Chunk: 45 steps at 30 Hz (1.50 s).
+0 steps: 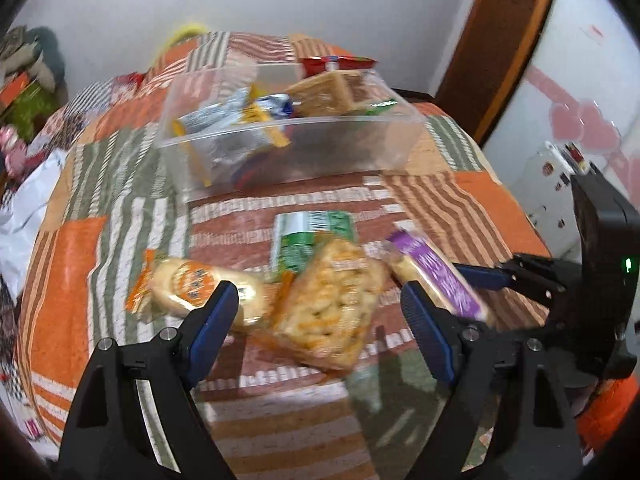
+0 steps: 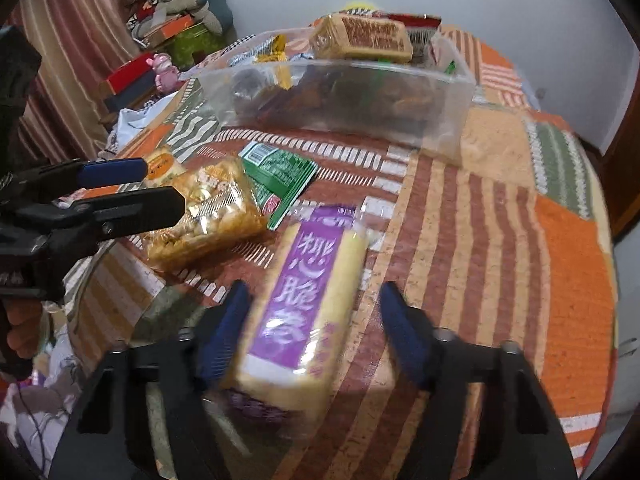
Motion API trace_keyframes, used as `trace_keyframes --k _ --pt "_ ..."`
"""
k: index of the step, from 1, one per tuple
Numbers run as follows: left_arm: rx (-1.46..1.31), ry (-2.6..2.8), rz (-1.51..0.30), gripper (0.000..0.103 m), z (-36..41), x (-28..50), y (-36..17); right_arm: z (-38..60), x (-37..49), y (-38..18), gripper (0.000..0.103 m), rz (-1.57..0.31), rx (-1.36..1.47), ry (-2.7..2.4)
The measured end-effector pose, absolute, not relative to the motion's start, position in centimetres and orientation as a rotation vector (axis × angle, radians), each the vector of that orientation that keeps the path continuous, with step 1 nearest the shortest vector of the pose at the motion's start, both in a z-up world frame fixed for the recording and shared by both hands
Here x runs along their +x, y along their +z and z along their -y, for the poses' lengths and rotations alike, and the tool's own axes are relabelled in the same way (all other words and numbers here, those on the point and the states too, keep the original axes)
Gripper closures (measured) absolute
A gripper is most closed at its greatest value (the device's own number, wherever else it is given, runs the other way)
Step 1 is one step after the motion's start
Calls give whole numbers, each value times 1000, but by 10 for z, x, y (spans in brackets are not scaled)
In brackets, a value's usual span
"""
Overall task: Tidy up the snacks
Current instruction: 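Grasp clear biscuit pack with left tool while right tool grasps purple-labelled coconut roll, then place biscuit pack in box with left tool while right tool places coconut roll in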
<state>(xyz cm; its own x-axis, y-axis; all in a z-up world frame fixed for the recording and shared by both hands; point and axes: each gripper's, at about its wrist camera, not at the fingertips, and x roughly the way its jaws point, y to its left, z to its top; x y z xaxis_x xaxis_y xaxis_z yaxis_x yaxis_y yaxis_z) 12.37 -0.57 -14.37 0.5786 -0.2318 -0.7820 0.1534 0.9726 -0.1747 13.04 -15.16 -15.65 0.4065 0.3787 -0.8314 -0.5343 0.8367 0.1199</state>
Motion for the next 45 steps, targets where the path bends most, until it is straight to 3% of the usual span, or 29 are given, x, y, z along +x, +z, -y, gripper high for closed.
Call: trace_keyframes --k 6,8,11,27,45 --pt "-62 -267 -979 23 24 133 -161 175 129 -154 60 -990 -132 555" --pt "-89 -286 -1008 33 24 137 -168 182 129 -151 60 -984 -122 543" --pt "-116 -306 -1044 57 26 142 -178 190 130 -148 60 -985 -94 538" --pt "-160 -233 -866 58 -9 137 -121 187 147 -105 60 -862 -47 538" --pt "-213 -117 -692 58 -70 186 -59 137 198 -45 60 -689 -37 592"
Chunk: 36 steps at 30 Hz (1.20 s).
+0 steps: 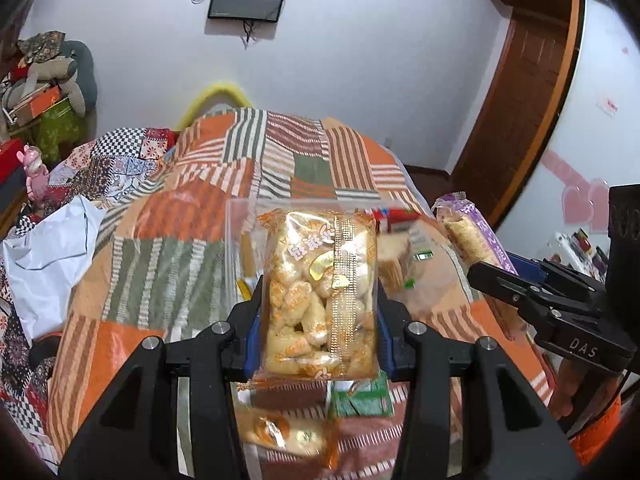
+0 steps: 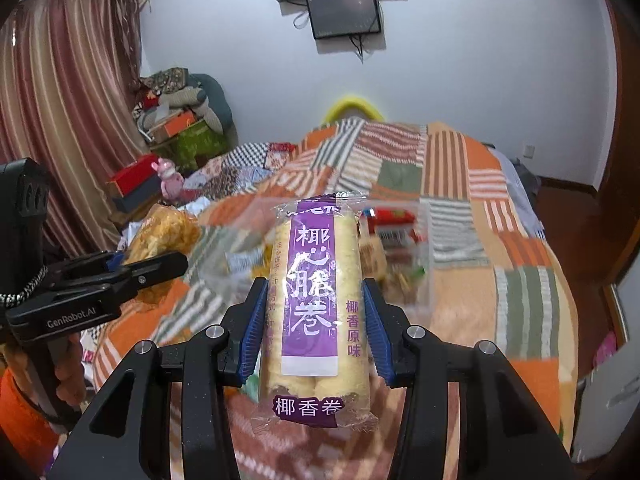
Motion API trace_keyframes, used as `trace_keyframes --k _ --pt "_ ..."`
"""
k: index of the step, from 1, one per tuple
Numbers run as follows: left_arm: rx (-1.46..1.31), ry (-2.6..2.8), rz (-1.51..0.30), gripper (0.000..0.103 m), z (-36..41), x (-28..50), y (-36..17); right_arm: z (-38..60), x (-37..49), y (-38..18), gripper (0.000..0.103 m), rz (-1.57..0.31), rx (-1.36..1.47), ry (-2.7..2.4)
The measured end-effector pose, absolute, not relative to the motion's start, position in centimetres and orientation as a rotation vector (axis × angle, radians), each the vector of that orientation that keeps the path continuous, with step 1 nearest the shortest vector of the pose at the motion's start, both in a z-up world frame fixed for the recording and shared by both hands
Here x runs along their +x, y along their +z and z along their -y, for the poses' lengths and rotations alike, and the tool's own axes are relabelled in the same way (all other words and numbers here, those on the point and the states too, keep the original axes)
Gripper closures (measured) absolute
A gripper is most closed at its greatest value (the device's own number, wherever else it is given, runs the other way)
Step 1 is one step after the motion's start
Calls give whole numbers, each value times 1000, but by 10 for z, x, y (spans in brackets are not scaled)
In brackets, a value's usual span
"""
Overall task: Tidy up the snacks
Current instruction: 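Place biscuit pack in box with left tool while right tool places coconut roll in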
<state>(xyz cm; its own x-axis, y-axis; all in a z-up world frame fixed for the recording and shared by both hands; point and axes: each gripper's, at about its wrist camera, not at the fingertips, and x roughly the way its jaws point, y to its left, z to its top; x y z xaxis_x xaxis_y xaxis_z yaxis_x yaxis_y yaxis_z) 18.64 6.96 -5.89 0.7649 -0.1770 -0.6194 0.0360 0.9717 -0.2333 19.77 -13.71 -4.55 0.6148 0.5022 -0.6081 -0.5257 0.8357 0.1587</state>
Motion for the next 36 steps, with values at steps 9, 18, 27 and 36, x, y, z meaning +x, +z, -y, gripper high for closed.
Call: trace_keyframes --k 9,18,27,36 --pt "-220 -90 -694 58 -82 223 -63 105 229 -48 60 -685 -49 607" --pt "-228 -80 -732 58 -87 260 -82 83 261 -66 60 -733 -71 604" --pt "-258 -65 -800 58 -92 295 -113 68 286 -85 60 -796 -79 604" --pt "-309 -47 -839 58 -101 310 -134 64 291 -94 60 -817 -104 613"
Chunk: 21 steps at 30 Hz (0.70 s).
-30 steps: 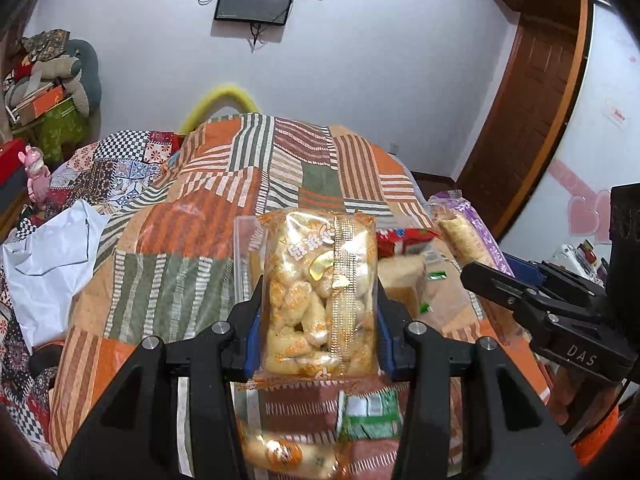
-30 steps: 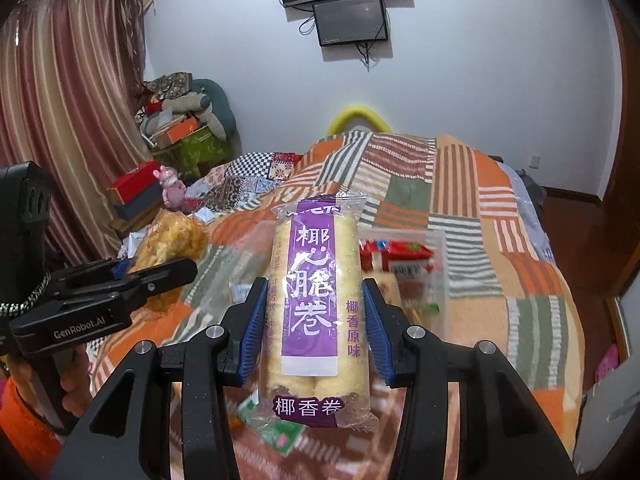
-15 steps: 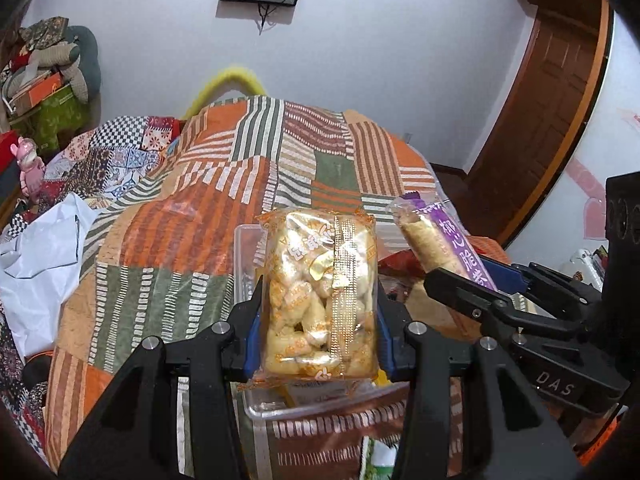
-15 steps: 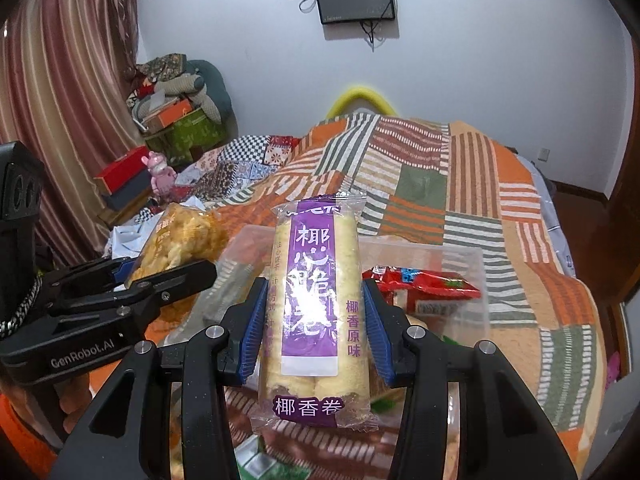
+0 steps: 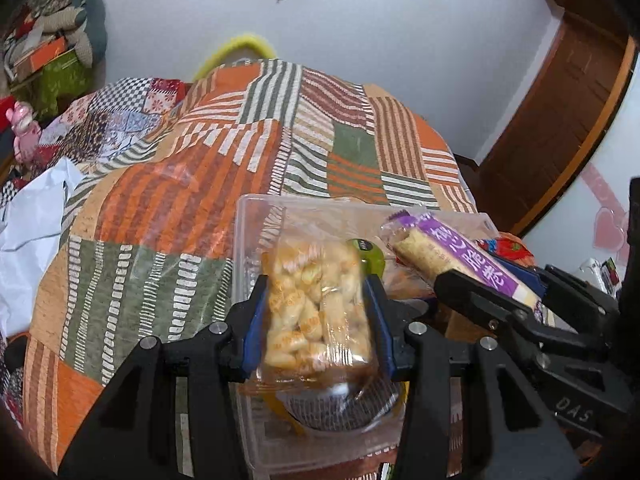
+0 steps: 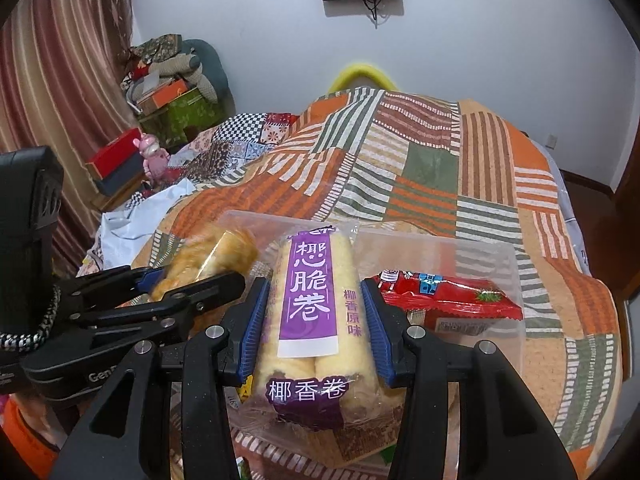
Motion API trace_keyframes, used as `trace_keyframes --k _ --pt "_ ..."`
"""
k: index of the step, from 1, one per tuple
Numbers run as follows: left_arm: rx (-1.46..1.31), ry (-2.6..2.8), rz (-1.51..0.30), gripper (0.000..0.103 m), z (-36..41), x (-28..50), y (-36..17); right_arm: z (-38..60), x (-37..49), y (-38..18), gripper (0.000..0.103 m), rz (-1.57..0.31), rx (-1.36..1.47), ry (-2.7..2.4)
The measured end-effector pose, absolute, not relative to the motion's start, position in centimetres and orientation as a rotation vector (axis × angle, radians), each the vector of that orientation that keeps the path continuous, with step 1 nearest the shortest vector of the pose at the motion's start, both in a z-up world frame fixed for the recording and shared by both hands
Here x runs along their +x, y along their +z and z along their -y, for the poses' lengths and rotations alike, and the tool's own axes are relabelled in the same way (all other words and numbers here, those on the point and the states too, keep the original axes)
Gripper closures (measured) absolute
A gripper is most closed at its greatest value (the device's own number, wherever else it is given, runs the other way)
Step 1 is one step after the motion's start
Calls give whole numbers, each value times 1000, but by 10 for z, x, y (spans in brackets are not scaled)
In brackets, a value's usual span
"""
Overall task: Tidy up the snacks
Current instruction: 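Place biscuit pack in box with left tool while right tool places coconut roll in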
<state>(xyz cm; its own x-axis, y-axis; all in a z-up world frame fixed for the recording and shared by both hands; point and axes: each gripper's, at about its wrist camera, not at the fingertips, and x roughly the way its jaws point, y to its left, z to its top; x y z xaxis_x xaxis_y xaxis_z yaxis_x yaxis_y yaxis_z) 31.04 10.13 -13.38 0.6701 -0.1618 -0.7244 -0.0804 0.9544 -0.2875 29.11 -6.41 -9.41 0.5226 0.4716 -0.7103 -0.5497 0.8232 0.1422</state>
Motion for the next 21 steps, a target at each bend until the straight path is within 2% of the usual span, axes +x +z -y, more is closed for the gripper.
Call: trace_keyframes --k 4,8,10,18,21 --pt "-330 -54 -838 54 -103 309 -132 63 291 -95 60 -829 -98 618" --pt "-299 -56 -827 53 -100 302 -125 66 285 -91 49 -812 -104 613" --pt "-291 -66 -819 53 -99 297 -120 68 280 -87 47 -796 -110 614" --pt "-236 -74 -774 42 -93 265 -94 81 251 -69 46 -743 -130 638" --pt "-211 -70 -765 35 -91 249 -87 87 238 -63 41 -726 -130 647"
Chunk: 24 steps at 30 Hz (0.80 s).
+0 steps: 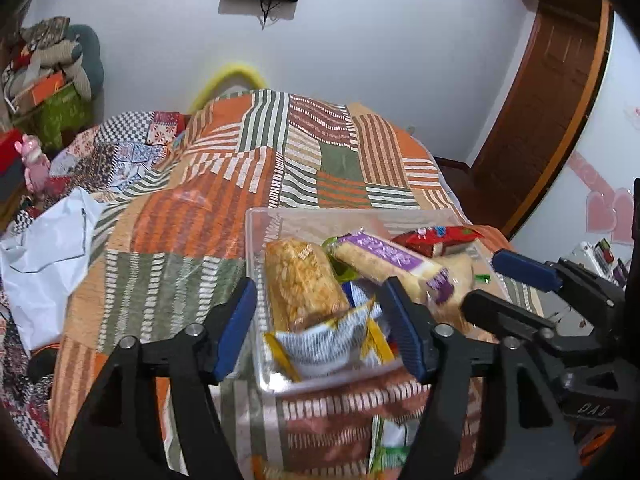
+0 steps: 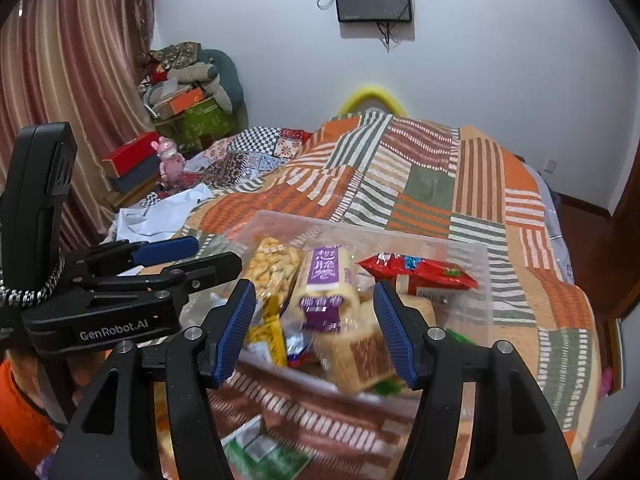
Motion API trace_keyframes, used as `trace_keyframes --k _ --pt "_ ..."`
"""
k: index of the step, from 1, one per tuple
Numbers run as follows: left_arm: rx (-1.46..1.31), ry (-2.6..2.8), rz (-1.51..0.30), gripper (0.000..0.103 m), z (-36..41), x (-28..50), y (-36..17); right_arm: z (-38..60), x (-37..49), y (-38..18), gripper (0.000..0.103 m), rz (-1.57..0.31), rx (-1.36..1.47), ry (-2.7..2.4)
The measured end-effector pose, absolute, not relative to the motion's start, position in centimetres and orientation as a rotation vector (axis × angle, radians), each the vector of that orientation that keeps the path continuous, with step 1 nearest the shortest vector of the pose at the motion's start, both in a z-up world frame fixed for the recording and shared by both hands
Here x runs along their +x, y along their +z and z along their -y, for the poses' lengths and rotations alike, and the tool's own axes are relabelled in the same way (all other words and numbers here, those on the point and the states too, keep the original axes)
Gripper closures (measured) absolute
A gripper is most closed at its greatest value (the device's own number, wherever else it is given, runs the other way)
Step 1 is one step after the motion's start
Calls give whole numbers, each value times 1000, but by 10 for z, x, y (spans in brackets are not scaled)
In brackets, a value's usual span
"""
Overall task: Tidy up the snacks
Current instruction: 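Place biscuit pack in box with left tool while right tool places coconut roll in, then grasp orange-labelled biscuit pack with left tool while right tool grasps green packet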
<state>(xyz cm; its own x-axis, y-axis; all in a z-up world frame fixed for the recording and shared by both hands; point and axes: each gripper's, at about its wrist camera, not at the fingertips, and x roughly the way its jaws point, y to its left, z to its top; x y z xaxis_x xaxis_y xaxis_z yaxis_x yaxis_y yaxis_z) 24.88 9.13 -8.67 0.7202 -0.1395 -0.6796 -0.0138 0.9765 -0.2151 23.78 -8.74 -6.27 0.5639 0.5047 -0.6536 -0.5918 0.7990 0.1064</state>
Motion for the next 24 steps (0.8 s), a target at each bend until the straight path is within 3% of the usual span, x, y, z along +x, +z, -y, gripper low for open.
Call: trace_keyframes --k 8,12,24 --pt "-150 -48 -790 22 -93 204 -88 101 202 -67 34 -728 -143 662" --pt "-130 -48 -819 20 -93 183 -99 107 192 -81 29 -768 -137 663" --pt "-120 -63 -956 18 -91 153 -152 88 190 -144 29 -963 -177 676"
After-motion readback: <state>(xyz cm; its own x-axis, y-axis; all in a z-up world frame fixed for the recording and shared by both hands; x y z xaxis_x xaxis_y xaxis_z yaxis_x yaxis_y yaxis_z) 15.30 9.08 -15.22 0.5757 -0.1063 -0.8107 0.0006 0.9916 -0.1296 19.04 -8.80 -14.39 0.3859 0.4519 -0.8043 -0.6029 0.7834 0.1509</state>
